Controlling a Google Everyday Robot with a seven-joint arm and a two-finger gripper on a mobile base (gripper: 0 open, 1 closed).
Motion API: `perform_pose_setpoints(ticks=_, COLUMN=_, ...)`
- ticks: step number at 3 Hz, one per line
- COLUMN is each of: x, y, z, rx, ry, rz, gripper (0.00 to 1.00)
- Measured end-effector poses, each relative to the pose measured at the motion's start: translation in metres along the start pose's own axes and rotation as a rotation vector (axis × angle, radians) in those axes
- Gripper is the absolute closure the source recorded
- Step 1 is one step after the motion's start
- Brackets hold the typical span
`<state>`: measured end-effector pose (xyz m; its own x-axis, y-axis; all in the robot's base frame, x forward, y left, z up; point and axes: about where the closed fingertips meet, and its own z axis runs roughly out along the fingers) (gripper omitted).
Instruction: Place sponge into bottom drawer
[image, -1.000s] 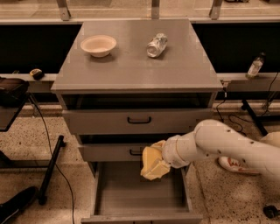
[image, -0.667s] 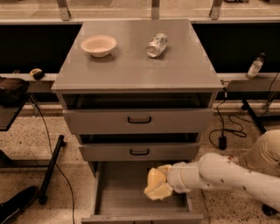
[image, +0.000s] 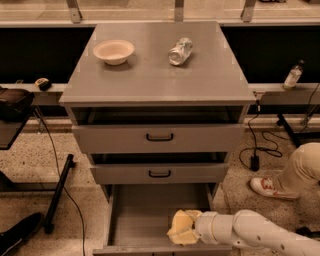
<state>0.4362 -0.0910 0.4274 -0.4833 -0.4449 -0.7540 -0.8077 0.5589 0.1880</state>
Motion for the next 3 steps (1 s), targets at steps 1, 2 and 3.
perform_pose_setpoints(ticks=1, x=-0.002, y=-0.024, z=0.021, rx=0.023, ry=0.007, rz=0.036, gripper=1.0)
perform_pose_setpoints(ticks=2, x=0.006, y=-0.058, z=0.102, rx=0.074, ry=-0.038, rz=-0.048, gripper=1.0)
perform_pose_setpoints(ticks=3, x=0.041, y=-0.065, z=0.162, rx=0.068, ry=-0.027, rz=-0.084, gripper=1.0)
